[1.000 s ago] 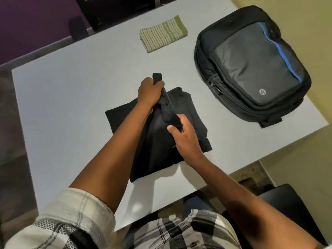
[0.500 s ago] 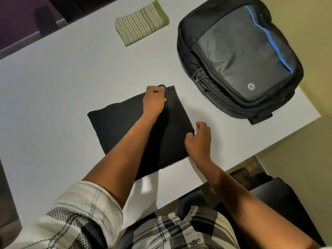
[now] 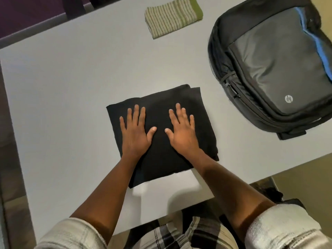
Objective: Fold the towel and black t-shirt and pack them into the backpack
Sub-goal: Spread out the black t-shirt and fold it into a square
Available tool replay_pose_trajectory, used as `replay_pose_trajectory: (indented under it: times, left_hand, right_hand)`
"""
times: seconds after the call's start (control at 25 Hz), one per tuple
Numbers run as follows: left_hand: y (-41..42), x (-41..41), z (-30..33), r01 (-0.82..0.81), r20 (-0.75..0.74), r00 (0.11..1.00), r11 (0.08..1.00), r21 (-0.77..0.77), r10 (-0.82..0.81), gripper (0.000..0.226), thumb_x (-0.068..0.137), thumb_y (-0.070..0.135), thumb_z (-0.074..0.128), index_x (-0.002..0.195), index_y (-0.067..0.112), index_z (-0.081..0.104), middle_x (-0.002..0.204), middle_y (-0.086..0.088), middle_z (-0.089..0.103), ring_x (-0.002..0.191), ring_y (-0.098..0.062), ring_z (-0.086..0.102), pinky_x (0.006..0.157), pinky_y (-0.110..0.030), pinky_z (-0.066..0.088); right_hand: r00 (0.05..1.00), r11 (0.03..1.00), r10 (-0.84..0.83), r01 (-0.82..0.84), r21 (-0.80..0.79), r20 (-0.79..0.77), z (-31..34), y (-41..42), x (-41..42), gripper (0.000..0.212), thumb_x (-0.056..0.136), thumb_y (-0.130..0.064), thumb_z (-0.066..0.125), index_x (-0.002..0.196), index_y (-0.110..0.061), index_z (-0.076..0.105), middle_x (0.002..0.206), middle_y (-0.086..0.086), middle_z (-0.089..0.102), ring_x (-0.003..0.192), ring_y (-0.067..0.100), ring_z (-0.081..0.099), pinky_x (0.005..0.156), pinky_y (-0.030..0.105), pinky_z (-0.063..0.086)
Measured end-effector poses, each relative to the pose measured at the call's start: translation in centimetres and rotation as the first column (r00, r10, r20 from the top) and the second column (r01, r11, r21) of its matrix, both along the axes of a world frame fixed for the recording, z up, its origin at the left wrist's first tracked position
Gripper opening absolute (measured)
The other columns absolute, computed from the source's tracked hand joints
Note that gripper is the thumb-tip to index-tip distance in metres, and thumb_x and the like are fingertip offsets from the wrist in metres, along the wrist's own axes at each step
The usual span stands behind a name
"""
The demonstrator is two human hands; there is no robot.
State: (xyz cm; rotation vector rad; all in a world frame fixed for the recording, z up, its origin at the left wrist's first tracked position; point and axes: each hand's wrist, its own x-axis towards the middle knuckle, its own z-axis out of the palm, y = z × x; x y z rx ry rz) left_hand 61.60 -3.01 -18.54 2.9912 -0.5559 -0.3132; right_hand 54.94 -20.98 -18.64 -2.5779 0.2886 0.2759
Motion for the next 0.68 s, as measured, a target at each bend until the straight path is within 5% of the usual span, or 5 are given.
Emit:
replay_pose_trajectory:
  times: [0.16, 0.32, 0.52, 0.68]
  left_hand:
    - [2.1, 0.9, -0.9, 0.005, 0.0, 1.0, 0.997, 0.073, -0.005, 0.074, 0.1, 0.064, 0.028, 0.159, 0.02, 0.019, 0.167, -0.005, 0.014, 0.154, -0.032, 0.01, 0.124, -0.051, 0.011]
    - [3.2, 1.3, 0.0, -0.249, -0.002, 0.968, 0.968, 0.042, 0.249, 0.071, 0.102, 0.059, 0.021, 0.159, 0.017, 0.016, 0.167, -0.009, 0.012, 0.154, -0.033, 0.006, 0.124, -0.054, 0.005]
    - [0.8, 1.9, 0.0, 0.182, -0.042, 0.982, 0.979, -0.094, -0.186, 0.06, 0.102, 0.053, 0.024, 0.158, 0.029, 0.025, 0.167, -0.005, 0.016, 0.154, -0.027, 0.009, 0.124, -0.055, 0.009]
    - [1.5, 3.9, -1.1, 0.129, -0.064, 0.99, 0.992, -0.005, -0.129, 0.069, 0.099, 0.064, 0.022, 0.159, 0.031, 0.016, 0.168, 0.004, 0.011, 0.155, -0.022, 0.005, 0.124, -0.055, 0.003]
  right_hand:
    - [0.993, 0.972, 0.11, -0.1, -0.213, 0.036, -2.5, -3.2, -1.3, 0.067, 0.103, -0.049, 0.033, 0.16, -0.019, 0.018, 0.168, 0.006, 0.012, 0.155, 0.025, 0.01, 0.125, 0.047, 0.011]
    - [0.996, 0.974, -0.076, 0.084, -0.211, 0.046, -1.0, -1.7, 0.4, 0.064, 0.103, -0.042, 0.038, 0.157, -0.011, 0.024, 0.166, 0.009, 0.018, 0.154, 0.028, 0.015, 0.125, 0.049, 0.012]
    - [0.999, 1.0, -0.006, 0.006, -0.004, 0.035, -0.4, 1.4, 6.9, 0.068, 0.102, -0.041, 0.046, 0.159, -0.015, 0.02, 0.167, 0.007, 0.013, 0.155, 0.027, 0.006, 0.125, 0.05, 0.004]
    - [0.989, 0.96, -0.146, 0.14, -0.244, -0.008, -2.2, -2.8, 7.4, 0.072, 0.102, -0.046, 0.037, 0.16, -0.01, 0.013, 0.168, 0.01, 0.007, 0.155, 0.027, 0.004, 0.124, 0.055, 0.004]
